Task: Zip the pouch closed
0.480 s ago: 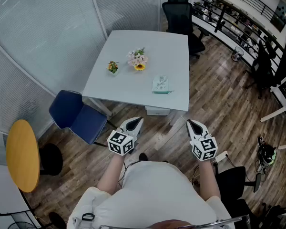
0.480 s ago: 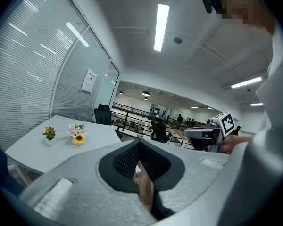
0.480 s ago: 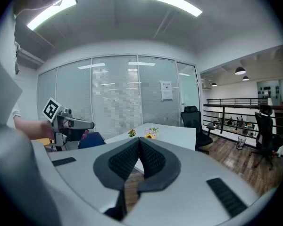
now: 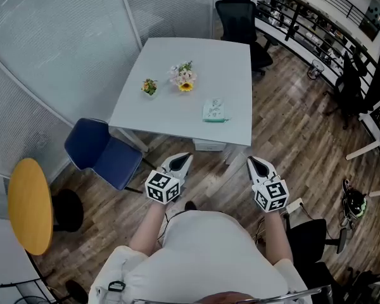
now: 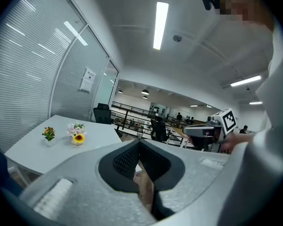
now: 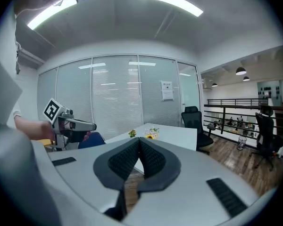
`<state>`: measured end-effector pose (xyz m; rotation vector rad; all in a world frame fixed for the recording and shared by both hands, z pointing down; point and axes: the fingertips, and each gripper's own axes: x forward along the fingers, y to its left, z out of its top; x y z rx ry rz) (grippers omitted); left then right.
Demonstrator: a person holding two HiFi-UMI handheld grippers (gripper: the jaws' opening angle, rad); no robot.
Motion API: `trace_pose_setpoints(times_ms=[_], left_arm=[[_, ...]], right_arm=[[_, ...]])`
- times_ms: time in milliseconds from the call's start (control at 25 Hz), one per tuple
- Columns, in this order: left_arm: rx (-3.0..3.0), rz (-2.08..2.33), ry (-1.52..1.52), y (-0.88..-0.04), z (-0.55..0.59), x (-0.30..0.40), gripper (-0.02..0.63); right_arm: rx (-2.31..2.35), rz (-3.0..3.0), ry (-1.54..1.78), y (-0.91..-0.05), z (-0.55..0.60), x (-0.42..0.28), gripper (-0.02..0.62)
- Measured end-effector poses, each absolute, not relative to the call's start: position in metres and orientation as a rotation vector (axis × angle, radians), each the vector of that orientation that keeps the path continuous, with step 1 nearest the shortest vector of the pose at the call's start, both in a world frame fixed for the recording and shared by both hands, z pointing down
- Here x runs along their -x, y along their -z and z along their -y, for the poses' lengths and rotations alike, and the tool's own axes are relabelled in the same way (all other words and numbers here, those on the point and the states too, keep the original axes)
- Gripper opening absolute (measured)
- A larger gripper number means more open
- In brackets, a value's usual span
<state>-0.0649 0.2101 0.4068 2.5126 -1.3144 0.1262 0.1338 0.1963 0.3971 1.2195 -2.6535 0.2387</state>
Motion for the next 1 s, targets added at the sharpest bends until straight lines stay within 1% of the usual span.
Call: trace_pose_setpoints(times_ms=[280, 1000], left_arm=[[-2.525, 1.305, -0.141, -0.408, -0.203, 0.067, 0.018], [-2.559, 1.211, -0.163, -0.419, -0.176, 0.101, 0.025]], right_arm=[[-1.251, 2.643, -0.280, -0.400, -0.191, -0.133, 0.003], [-1.295, 2.610, -0.320, -0.412, -0.175, -0.092, 0.025]])
